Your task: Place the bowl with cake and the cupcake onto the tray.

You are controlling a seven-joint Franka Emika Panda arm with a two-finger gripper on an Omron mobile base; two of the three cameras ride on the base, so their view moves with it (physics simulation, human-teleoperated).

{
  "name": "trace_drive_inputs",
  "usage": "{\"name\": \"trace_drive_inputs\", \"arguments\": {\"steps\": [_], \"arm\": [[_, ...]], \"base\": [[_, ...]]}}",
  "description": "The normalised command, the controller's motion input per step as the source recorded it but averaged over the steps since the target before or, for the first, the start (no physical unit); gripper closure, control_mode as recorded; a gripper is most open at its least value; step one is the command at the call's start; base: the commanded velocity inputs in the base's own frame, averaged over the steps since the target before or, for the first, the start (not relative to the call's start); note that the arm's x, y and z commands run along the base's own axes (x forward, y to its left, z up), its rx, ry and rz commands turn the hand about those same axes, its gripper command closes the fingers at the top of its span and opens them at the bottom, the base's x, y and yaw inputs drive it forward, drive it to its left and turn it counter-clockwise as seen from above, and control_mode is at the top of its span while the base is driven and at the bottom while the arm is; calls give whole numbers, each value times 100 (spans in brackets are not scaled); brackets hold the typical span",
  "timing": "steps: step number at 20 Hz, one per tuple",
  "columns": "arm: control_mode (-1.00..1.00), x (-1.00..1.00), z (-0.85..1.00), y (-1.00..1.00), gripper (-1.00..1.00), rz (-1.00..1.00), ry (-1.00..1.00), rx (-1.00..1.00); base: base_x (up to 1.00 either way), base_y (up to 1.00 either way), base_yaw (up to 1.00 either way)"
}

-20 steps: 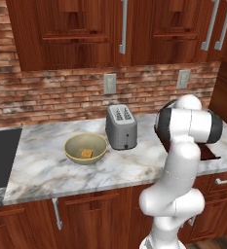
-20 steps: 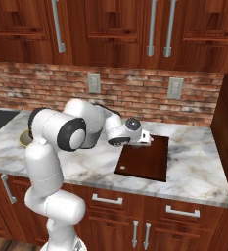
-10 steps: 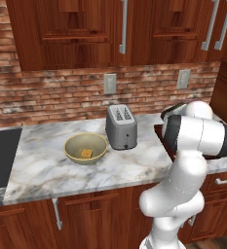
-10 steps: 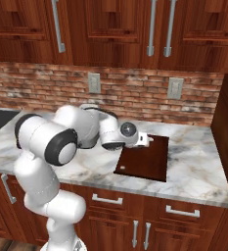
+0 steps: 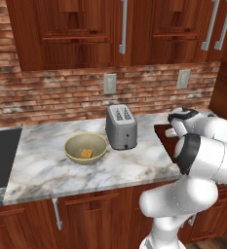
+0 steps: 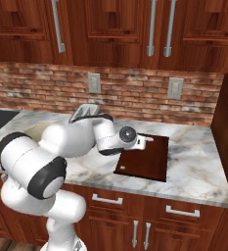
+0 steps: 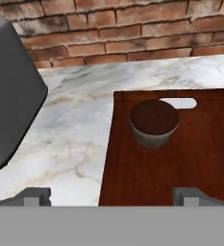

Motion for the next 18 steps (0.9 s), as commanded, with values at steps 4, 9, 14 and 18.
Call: {"name": "trace_drive_inputs", "arguments": {"steps": [4,9,14,18], "arm": [[-100,-27,40,36,-100,0,4,27],[-100,-37,11,49,-100,0,6,15],[-100,-63,0,57,-100,0,4,3],[-100,-52,0,54,-100,0,1,0]], "base": [[0,0,0],[0,0,0],[0,0,0],[0,0,0]]}}
